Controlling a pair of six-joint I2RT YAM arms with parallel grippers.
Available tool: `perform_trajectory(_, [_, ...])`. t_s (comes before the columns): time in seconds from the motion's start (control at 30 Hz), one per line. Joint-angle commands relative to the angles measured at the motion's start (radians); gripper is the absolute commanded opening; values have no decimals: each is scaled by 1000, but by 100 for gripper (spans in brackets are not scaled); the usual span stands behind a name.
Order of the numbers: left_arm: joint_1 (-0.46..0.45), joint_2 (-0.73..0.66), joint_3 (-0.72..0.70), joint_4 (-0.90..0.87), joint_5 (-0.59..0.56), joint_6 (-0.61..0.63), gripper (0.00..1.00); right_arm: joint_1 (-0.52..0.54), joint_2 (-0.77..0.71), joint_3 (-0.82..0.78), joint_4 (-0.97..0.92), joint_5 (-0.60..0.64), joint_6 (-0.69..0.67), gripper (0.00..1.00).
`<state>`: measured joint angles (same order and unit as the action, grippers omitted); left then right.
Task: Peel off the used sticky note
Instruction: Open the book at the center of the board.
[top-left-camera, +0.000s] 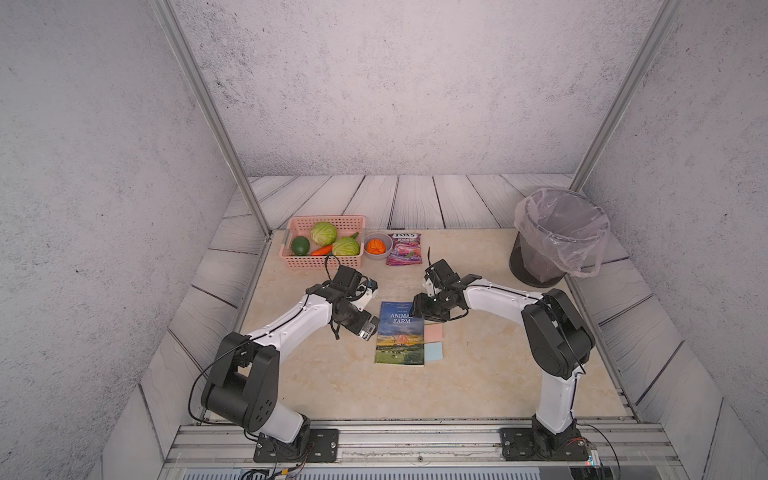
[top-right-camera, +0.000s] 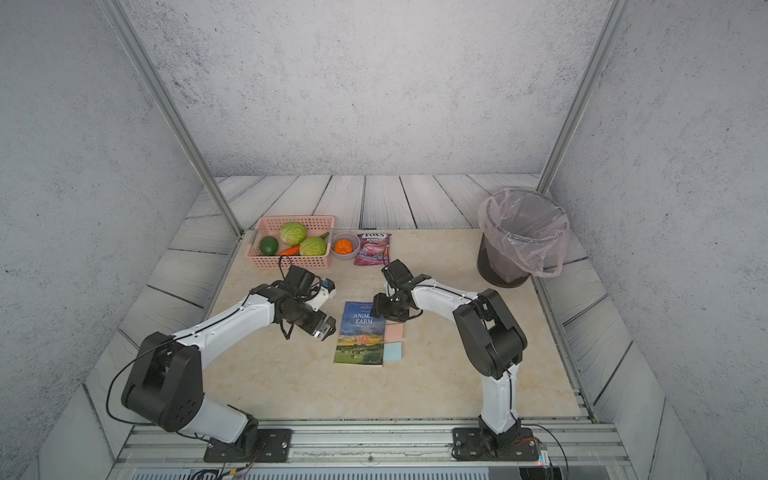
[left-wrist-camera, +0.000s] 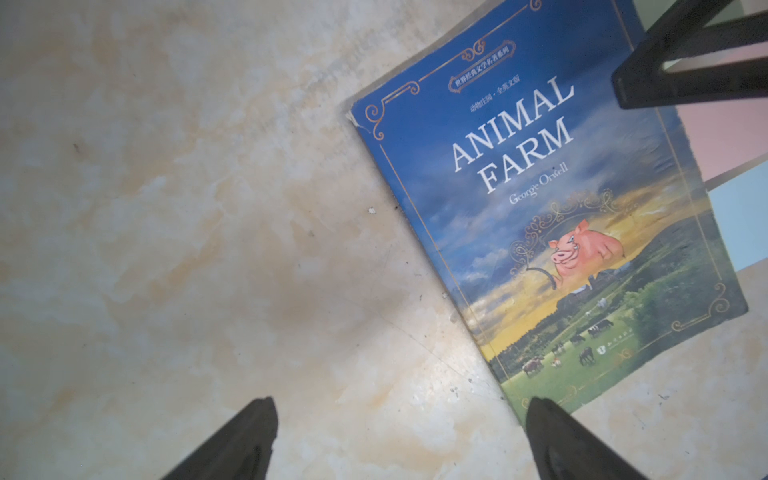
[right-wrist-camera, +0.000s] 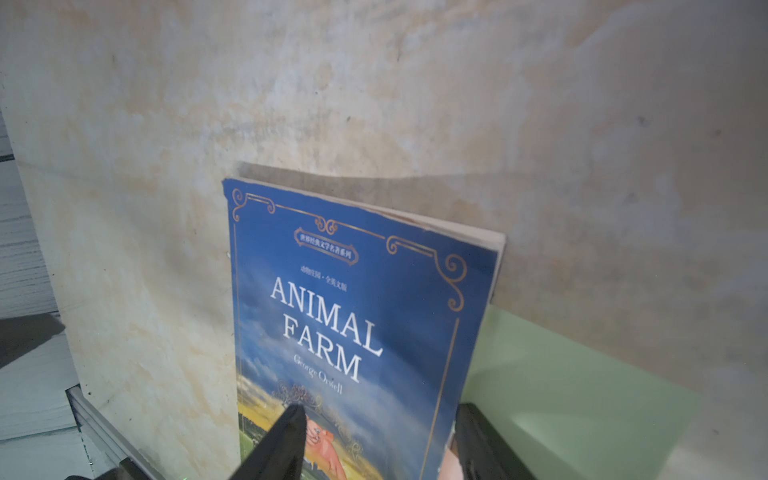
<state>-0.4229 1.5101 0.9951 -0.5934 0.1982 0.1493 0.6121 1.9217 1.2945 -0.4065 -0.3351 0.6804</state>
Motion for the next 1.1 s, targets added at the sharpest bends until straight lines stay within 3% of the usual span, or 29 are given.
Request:
perform_trajectory(0.0, [-1, 4, -10, 3, 6, 2, 100, -4, 30, 26, 1, -16, 5, 62])
perform_trajectory(0.63, [0, 0, -12, 9, 10, -1, 100, -6, -14, 5, 120, -183, 71, 61])
perform_trajectory(1.07, [2, 12, -15, 15, 15, 0, 99, -8, -5, -23, 175, -225, 104, 60])
